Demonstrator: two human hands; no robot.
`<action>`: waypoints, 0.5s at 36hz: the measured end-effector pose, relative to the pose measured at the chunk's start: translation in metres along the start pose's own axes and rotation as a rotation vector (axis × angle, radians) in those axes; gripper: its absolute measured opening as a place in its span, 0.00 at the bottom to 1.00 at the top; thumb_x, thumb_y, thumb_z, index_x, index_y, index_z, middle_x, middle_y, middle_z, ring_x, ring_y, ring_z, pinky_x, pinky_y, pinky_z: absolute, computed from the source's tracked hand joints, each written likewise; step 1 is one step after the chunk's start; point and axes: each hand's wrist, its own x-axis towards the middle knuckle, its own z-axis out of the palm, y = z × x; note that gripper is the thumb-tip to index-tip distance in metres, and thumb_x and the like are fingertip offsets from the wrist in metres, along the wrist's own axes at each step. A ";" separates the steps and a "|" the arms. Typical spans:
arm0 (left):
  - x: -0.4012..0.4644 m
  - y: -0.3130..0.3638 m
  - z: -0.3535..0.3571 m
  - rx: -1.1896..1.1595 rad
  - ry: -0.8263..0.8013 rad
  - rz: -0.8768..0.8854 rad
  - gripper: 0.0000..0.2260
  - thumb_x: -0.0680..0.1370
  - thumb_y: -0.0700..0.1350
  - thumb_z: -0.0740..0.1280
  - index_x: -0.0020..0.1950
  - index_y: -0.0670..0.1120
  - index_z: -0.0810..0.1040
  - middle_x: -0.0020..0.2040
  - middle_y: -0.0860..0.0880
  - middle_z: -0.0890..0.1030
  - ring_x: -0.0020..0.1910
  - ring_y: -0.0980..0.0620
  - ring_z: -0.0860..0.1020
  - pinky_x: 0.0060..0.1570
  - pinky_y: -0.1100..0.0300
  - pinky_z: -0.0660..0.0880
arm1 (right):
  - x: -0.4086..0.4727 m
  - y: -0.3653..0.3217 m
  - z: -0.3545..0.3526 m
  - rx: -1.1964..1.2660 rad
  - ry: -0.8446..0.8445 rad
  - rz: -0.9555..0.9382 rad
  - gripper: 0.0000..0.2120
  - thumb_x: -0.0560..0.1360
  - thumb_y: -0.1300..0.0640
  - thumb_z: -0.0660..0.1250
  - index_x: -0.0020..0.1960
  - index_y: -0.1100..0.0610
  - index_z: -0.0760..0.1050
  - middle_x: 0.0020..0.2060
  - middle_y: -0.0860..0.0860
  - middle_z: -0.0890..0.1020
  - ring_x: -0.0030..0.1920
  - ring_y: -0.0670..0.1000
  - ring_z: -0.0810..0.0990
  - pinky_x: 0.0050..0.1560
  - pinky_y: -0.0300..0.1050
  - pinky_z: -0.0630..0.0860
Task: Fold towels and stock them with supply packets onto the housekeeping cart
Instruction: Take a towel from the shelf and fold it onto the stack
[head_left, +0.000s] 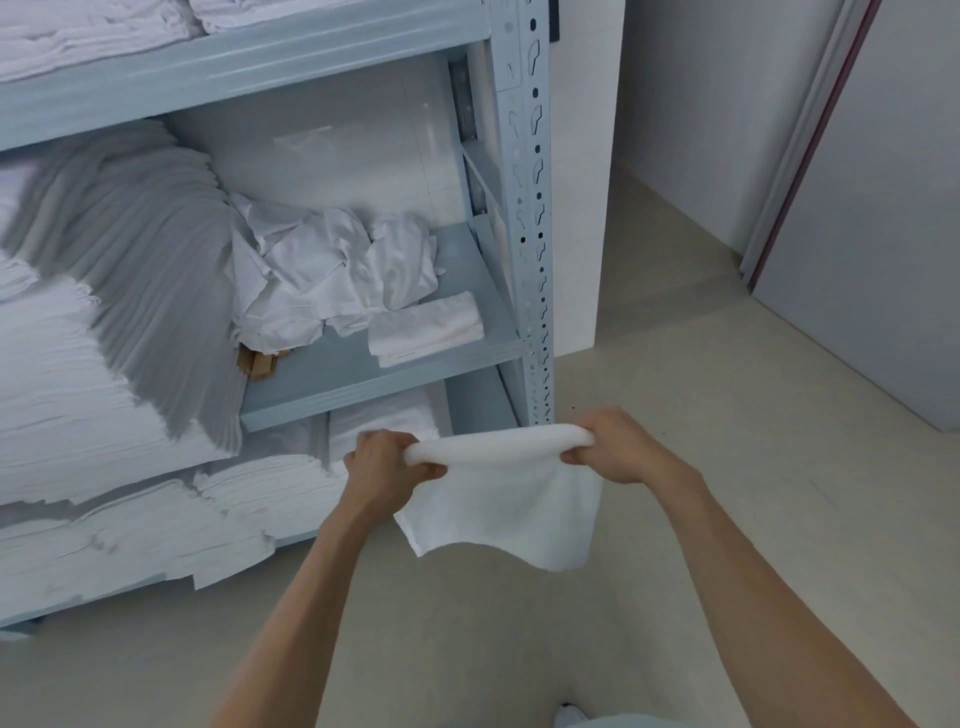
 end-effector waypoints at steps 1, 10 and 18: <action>-0.001 -0.001 -0.004 -0.075 -0.024 -0.009 0.11 0.73 0.52 0.76 0.47 0.45 0.84 0.49 0.45 0.83 0.52 0.42 0.79 0.53 0.49 0.75 | 0.000 0.001 -0.003 0.042 0.020 -0.005 0.06 0.74 0.53 0.73 0.42 0.52 0.77 0.39 0.50 0.79 0.46 0.54 0.77 0.44 0.45 0.71; -0.006 0.010 -0.072 -0.968 -0.003 -0.023 0.21 0.62 0.49 0.80 0.52 0.47 0.82 0.47 0.46 0.85 0.42 0.50 0.84 0.39 0.58 0.82 | -0.002 -0.006 -0.046 1.303 0.024 0.004 0.26 0.74 0.39 0.68 0.59 0.60 0.80 0.53 0.59 0.84 0.53 0.56 0.84 0.47 0.45 0.82; 0.013 0.027 -0.096 -1.230 -0.129 -0.161 0.23 0.69 0.46 0.76 0.62 0.38 0.81 0.56 0.40 0.84 0.53 0.42 0.84 0.44 0.54 0.83 | -0.019 -0.001 0.020 1.402 0.041 0.221 0.11 0.81 0.54 0.62 0.48 0.55 0.83 0.33 0.48 0.85 0.31 0.47 0.84 0.31 0.39 0.79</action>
